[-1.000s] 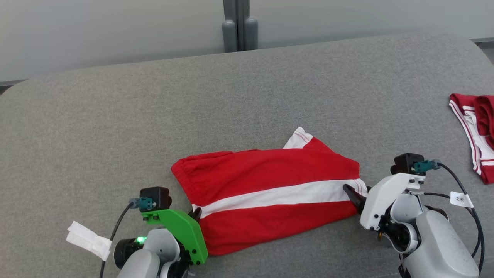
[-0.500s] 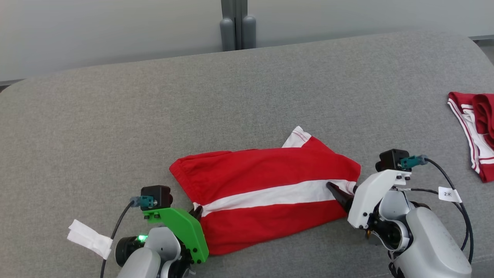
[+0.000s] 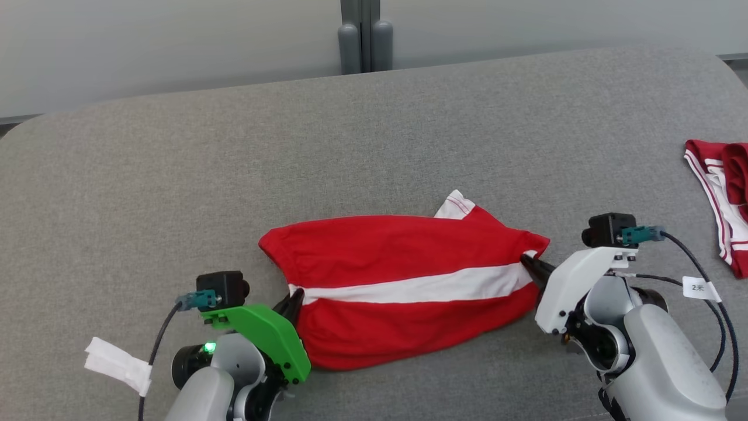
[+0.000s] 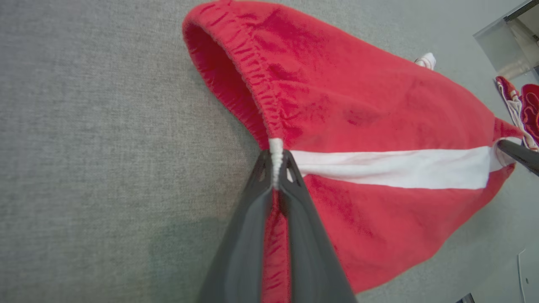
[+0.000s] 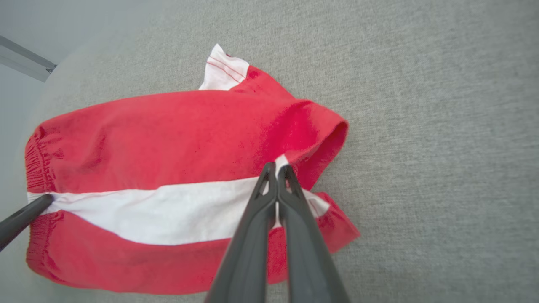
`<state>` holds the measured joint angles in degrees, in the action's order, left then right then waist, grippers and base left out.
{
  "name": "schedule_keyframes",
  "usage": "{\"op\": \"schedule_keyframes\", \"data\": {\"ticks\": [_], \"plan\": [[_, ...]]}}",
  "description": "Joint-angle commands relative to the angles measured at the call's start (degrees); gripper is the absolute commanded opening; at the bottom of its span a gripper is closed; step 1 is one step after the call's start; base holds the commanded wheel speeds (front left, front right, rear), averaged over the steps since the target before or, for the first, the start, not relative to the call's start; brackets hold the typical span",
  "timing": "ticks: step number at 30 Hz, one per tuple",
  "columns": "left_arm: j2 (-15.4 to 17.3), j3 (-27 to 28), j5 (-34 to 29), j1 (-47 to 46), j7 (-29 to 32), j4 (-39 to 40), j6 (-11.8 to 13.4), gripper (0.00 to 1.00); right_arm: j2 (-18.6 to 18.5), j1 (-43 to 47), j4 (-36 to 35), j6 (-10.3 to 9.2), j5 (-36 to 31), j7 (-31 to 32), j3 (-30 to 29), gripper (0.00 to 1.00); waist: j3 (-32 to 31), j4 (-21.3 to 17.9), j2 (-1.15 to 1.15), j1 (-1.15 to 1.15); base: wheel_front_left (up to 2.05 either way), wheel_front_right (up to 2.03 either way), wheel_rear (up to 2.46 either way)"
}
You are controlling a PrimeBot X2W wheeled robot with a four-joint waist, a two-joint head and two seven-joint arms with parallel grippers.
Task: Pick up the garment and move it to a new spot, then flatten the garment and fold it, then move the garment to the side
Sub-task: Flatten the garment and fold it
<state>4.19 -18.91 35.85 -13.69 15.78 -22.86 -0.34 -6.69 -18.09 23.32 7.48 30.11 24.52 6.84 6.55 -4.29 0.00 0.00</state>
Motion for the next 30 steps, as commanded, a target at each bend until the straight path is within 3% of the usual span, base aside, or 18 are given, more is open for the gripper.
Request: {"op": "schedule_keyframes", "data": {"ticks": [1, 7, 12, 16, 21, 27, 30], "plan": [[-0.2, 0.9, 1.7, -0.9, -1.5, 0.7, -0.8, 0.0, -0.5, -0.5, -1.2, 0.0, -0.4, -1.7, -0.3, 0.0, -0.6, -0.1, 0.0, 0.0, 0.0, 0.0, 0.0], [-0.9, 2.4, 8.6, -2.1, -4.5, 5.9, -3.7, 0.0, -2.3, -1.5, -8.5, 0.0, -0.2, -7.1, -2.0, 0.0, -1.5, -0.4, 0.0, 0.0, 0.0, 0.0, 0.0], [-1.1, 1.8, 14.1, -7.1, -2.8, 9.0, -3.9, 0.0, -2.9, -6.1, -11.3, 0.01, 0.4, -9.1, -1.7, 0.0, 0.9, -1.0, 0.0, 0.0, 0.0, 0.0, 0.0], [-1.2, 1.5, 13.5, -16.8, -3.6, 7.3, -2.5, 0.0, -2.8, -15.0, -7.9, 0.01, 1.0, -11.5, -0.9, 0.0, 5.2, -1.9, 0.0, 0.0, 0.0, 0.0, 0.0], [-1.1, 3.5, 11.1, -32.4, -11.1, 0.9, -2.4, 0.0, -1.6, -30.8, 1.1, 0.01, -2.3, -21.0, 0.8, 0.0, 10.8, -4.6, 0.0, 0.0, 0.0, 0.0, 0.0], [-0.9, 5.4, 7.5, -47.1, -24.3, -7.1, -4.5, 0.0, 0.8, -47.1, 11.5, 0.0, -6.3, -37.5, 0.6, 0.0, 13.3, -7.1, 0.0, 0.0, 0.0, 0.0, 0.0], [-0.3, 4.9, 5.6, -51.0, -28.7, -9.3, -5.8, 0.0, 2.2, -51.5, 13.6, 0.01, -6.8, -39.5, 0.5, 0.0, 13.5, -7.2, 0.0, 0.0, 0.0, 0.0, 0.0]]}}
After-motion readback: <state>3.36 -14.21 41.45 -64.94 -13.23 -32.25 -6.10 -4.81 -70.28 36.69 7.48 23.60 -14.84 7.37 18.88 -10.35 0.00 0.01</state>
